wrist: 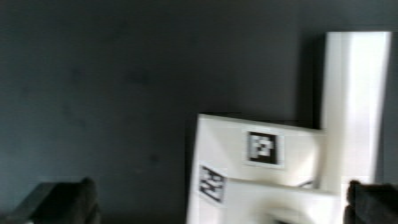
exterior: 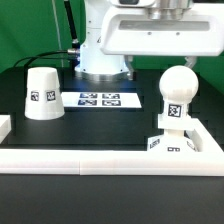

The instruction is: Assemble lamp

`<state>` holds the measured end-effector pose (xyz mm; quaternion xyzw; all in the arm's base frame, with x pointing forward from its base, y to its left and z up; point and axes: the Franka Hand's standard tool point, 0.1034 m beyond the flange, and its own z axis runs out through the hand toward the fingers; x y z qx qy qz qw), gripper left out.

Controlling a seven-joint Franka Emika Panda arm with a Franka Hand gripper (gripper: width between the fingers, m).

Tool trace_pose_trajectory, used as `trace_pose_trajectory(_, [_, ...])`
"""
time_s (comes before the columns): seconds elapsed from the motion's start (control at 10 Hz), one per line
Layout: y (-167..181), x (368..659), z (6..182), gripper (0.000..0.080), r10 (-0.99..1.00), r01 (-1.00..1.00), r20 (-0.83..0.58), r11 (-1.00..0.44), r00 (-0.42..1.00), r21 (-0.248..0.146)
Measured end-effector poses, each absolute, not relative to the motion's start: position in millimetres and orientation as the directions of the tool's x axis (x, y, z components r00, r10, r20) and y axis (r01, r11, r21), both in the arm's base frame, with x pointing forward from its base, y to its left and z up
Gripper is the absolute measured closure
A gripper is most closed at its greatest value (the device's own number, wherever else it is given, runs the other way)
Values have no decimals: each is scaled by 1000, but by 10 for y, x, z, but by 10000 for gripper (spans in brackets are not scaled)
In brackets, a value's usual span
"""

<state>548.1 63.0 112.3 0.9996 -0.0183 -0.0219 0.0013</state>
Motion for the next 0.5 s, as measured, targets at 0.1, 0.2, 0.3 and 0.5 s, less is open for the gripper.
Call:
trace_pose_trajectory(0.1, [480,5459,1081,101,-50,-50,-40,-999,998,5])
trace_pose_trajectory(0.2, [353,5428,1045,101,-41,-41,-37,-999,998,1])
trace_pose_trajectory(0.3, [238,5404,1032,101,-36,-36,-41,-999,999,3])
trace_pose_trajectory(0.5, [194,5408,1037,101,-19,-19,-40,-1000,999,4])
